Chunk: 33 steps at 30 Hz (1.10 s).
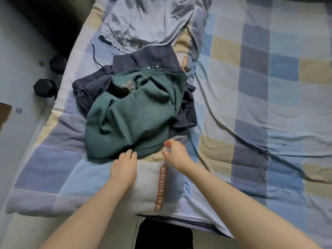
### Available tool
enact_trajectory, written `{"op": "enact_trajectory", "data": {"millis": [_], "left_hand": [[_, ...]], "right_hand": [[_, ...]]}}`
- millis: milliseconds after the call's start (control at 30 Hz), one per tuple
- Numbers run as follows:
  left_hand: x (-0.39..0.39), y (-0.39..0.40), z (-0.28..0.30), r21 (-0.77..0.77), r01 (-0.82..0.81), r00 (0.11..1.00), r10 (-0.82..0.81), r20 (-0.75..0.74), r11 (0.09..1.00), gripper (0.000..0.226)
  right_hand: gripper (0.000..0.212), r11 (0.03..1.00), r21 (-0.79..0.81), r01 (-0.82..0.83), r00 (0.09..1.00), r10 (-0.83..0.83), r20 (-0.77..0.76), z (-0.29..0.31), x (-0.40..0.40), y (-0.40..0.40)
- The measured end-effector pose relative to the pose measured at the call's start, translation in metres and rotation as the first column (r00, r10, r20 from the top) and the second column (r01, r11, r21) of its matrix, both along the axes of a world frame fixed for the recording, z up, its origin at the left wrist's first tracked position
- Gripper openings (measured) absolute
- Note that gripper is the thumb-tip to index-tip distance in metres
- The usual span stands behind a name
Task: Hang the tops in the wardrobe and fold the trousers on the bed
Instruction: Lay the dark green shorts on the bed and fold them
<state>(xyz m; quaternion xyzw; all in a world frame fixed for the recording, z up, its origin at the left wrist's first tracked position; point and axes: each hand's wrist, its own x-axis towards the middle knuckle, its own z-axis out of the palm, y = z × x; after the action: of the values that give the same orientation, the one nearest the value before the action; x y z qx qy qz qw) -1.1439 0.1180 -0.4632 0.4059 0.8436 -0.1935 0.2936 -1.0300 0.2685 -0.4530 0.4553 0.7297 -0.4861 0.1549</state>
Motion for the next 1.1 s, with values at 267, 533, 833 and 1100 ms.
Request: {"op": "enact_trajectory", "data": {"millis": [267, 533, 833, 1100], "left_hand": [[-0.026, -0.001, -0.073, 0.331, 0.216, 0.935, -0.098, -0.34, 0.918, 0.04], [-0.024, -0.005, -0.049, 0.57, -0.094, 0.985, 0.161, -0.068, 0.816, 0.015], [0.022, -0.018, 0.062, 0.465, -0.375, 0.913, 0.233, 0.335, 0.802, 0.016], [0.023, -0.025, 0.189, 0.44, -0.271, 0.91, 0.079, 0.407, 0.856, 0.029]], "right_hand": [[0.07, 0.914, -0.171, 0.368, 0.929, -0.368, 0.032, -0.066, -0.037, -0.003], [0.012, 0.759, -0.273, 0.591, 0.783, -0.621, -0.031, -0.06, -0.051, -0.01], [0.006, 0.729, -0.298, 0.617, 0.743, -0.664, -0.085, 0.043, 0.017, -0.029], [0.005, 0.761, -0.173, 0.626, 0.717, -0.648, -0.258, 0.202, 0.061, -0.045]]}}
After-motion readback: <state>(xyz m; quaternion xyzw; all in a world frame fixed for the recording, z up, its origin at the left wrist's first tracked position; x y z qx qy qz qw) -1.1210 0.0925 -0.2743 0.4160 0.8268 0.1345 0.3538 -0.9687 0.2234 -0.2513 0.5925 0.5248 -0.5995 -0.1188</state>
